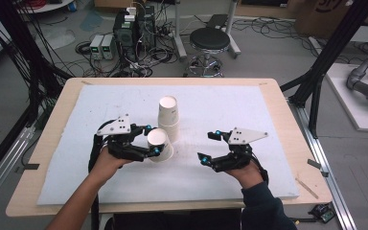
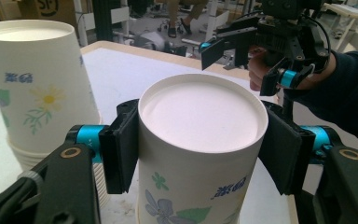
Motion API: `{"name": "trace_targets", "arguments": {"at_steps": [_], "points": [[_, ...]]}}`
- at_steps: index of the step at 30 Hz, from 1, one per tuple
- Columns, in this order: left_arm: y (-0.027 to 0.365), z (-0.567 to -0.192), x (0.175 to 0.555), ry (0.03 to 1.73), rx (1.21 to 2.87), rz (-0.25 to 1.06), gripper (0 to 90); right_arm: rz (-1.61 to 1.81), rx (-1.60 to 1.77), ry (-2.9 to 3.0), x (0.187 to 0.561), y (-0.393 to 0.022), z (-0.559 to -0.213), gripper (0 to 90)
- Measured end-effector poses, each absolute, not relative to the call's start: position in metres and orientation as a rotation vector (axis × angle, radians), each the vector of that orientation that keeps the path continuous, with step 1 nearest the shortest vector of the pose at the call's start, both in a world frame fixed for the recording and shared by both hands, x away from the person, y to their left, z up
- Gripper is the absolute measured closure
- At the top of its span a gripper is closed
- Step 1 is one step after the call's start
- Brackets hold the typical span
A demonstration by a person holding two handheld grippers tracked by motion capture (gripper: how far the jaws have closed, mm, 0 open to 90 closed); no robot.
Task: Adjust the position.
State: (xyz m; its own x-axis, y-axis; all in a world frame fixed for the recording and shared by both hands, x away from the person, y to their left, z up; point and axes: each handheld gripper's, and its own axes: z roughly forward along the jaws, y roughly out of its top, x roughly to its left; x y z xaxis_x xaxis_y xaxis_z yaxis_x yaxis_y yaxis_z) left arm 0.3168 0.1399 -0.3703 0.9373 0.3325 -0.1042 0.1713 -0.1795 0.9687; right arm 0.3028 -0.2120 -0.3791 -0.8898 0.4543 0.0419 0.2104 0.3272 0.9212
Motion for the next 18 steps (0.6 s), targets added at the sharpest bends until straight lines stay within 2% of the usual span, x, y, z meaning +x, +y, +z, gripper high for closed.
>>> {"name": "trace_targets", "arguments": {"at_steps": [18], "points": [[0.097,-0.373,0.318,0.282,1.781,0.069,35.7,1.630,0.523,2.442,0.299,-0.192,-0.393,17.9]]}}
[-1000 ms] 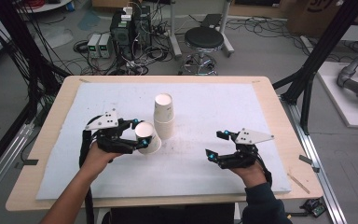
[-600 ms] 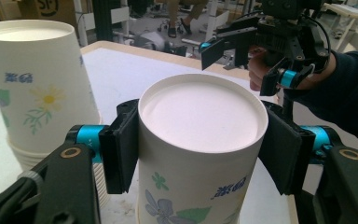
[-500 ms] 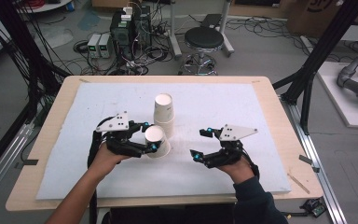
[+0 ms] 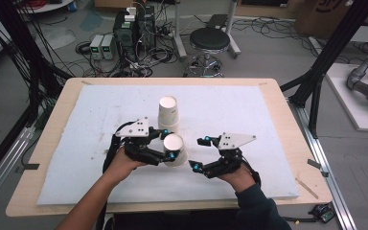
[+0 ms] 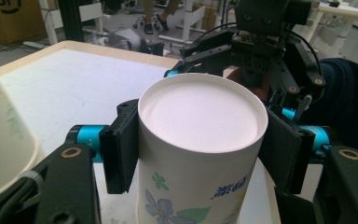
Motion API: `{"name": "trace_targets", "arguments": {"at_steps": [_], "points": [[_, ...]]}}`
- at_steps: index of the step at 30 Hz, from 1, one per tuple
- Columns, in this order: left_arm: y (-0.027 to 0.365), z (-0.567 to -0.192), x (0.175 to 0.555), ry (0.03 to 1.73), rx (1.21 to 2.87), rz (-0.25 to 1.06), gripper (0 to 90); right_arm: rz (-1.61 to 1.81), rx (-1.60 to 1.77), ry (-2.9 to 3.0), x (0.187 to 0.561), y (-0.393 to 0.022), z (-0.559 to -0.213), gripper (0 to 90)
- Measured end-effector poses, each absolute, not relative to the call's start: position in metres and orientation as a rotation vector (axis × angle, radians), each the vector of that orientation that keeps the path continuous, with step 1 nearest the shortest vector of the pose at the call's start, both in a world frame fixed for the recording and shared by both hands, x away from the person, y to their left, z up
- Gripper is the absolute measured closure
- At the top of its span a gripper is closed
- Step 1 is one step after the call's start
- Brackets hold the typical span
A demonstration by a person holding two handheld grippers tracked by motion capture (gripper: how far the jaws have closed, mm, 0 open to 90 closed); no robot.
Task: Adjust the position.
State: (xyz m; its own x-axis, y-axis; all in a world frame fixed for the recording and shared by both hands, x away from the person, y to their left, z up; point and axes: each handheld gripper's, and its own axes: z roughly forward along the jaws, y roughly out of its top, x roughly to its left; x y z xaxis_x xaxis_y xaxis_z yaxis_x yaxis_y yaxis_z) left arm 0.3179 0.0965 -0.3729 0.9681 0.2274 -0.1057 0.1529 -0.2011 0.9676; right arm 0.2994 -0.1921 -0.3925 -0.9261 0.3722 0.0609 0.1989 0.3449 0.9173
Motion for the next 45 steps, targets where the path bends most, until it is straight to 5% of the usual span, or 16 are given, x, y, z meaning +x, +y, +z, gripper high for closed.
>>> {"name": "trace_targets", "arguments": {"at_steps": [23,36,38,40,45], "points": [[0.075,-0.372,0.317,0.193,1.743,-0.009,35.8,1.708,0.459,2.502,0.303,-0.178,-0.401,18.2],[0.076,-0.371,0.318,0.169,1.709,-0.034,35.2,1.763,0.390,2.502,0.301,-0.179,-0.400,33.0],[0.075,-0.371,0.316,0.172,1.717,-0.006,30.8,1.757,0.387,2.506,0.301,-0.179,-0.399,33.7],[0.075,-0.369,0.318,0.211,1.741,-0.007,12.8,1.734,0.392,2.518,0.301,-0.180,-0.398,34.4],[0.077,-0.366,0.318,0.190,1.800,0.008,11.6,1.600,0.379,2.557,0.302,-0.180,-0.397,34.6]]}}
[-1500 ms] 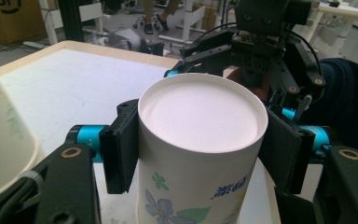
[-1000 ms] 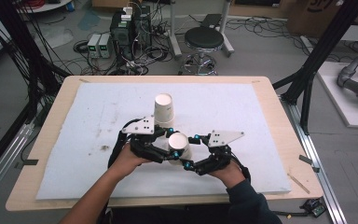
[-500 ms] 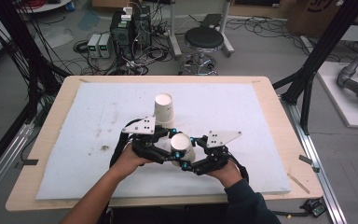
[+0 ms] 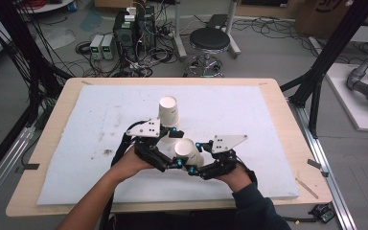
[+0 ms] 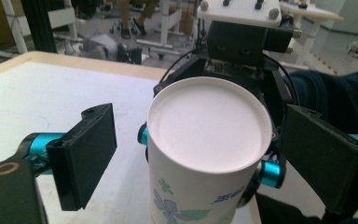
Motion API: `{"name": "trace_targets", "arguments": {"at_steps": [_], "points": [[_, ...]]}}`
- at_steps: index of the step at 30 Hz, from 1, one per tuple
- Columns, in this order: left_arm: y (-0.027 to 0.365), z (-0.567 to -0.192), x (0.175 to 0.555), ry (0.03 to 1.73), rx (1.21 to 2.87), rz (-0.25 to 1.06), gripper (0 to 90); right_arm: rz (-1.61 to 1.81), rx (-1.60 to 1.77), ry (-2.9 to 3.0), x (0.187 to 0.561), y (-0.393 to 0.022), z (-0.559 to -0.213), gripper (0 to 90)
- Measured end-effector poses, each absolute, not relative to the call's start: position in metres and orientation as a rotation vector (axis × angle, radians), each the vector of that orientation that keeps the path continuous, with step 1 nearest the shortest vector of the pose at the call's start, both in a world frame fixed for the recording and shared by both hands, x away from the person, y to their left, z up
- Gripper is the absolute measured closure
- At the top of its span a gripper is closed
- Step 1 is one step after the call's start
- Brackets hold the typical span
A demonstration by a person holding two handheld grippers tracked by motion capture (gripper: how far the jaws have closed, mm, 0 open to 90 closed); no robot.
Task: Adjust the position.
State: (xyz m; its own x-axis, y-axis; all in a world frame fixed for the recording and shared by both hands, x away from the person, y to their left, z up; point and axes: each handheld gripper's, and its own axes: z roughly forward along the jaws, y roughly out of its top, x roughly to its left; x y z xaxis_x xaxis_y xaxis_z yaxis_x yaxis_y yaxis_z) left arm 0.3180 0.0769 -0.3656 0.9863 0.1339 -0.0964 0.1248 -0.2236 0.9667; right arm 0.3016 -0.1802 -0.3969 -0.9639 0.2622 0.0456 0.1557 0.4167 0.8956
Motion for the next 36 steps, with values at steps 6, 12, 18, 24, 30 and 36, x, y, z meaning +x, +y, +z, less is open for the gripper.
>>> {"name": "trace_targets", "arguments": {"at_steps": [6,12,18,24,30,36], "points": [[0.077,-0.364,0.319,0.181,1.885,0.009,12.0,1.471,0.348,2.616,0.303,-0.176,-0.393,34.6],[0.077,-0.363,0.320,0.169,1.953,0.016,12.9,1.329,0.294,2.688,0.305,-0.170,-0.384,34.6],[0.076,-0.363,0.321,0.164,2.008,0.020,14.2,1.177,0.238,2.741,0.306,-0.164,-0.375,34.5],[0.073,-0.364,0.321,0.147,2.053,0.020,16.7,1.081,0.217,2.779,0.307,-0.160,-0.369,34.5],[0.069,-0.366,0.322,0.139,2.084,0.005,18.5,0.979,0.192,2.814,0.306,-0.155,-0.366,34.4],[0.067,-0.368,0.323,0.120,2.105,-0.028,25.8,0.899,0.169,2.847,0.306,-0.150,-0.368,34.4]]}}
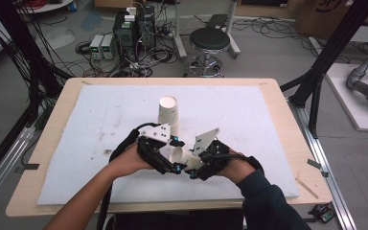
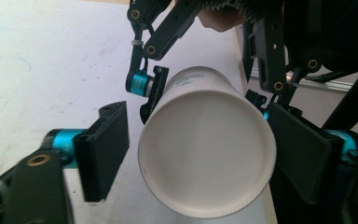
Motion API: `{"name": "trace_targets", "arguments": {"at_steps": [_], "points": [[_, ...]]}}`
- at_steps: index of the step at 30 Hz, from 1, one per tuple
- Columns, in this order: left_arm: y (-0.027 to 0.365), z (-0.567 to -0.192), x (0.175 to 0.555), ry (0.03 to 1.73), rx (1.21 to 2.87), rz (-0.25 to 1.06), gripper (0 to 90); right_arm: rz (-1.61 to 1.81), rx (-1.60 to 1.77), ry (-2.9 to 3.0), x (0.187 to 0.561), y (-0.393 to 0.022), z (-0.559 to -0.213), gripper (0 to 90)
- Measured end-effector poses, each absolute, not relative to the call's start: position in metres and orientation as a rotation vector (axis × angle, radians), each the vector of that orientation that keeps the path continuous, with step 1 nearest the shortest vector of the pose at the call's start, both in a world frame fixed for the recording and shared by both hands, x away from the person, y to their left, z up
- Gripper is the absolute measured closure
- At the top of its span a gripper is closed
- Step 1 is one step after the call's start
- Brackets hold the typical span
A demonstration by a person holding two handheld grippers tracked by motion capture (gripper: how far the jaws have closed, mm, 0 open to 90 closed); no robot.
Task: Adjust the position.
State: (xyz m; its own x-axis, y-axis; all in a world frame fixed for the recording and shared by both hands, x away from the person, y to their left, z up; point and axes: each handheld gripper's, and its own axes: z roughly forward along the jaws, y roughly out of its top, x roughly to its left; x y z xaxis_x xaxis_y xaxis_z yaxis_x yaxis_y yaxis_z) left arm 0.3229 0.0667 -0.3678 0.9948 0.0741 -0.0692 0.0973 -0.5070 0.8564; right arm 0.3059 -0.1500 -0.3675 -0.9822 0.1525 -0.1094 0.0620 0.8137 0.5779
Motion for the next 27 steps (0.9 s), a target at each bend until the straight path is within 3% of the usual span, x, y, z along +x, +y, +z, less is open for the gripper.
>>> {"name": "trace_targets", "arguments": {"at_steps": [5,11,13,15,27], "points": [[0.064,-0.370,0.323,0.083,2.131,-0.040,34.7,0.872,0.166,2.870,0.305,-0.149,-0.369,34.4],[0.063,-0.372,0.324,0.071,2.141,-0.060,36.7,0.839,0.160,2.895,0.305,-0.148,-0.369,35.0],[0.065,-0.371,0.324,0.067,2.134,-0.047,37.2,0.853,0.154,2.888,0.305,-0.148,-0.369,30.2],[0.067,-0.371,0.325,0.082,2.114,-0.044,37.3,0.913,0.179,2.859,0.305,-0.151,-0.368,19.1],[0.094,-0.376,0.325,0.185,1.947,-0.042,36.9,1.307,0.350,2.676,0.303,-0.187,-0.367,18.6]]}}
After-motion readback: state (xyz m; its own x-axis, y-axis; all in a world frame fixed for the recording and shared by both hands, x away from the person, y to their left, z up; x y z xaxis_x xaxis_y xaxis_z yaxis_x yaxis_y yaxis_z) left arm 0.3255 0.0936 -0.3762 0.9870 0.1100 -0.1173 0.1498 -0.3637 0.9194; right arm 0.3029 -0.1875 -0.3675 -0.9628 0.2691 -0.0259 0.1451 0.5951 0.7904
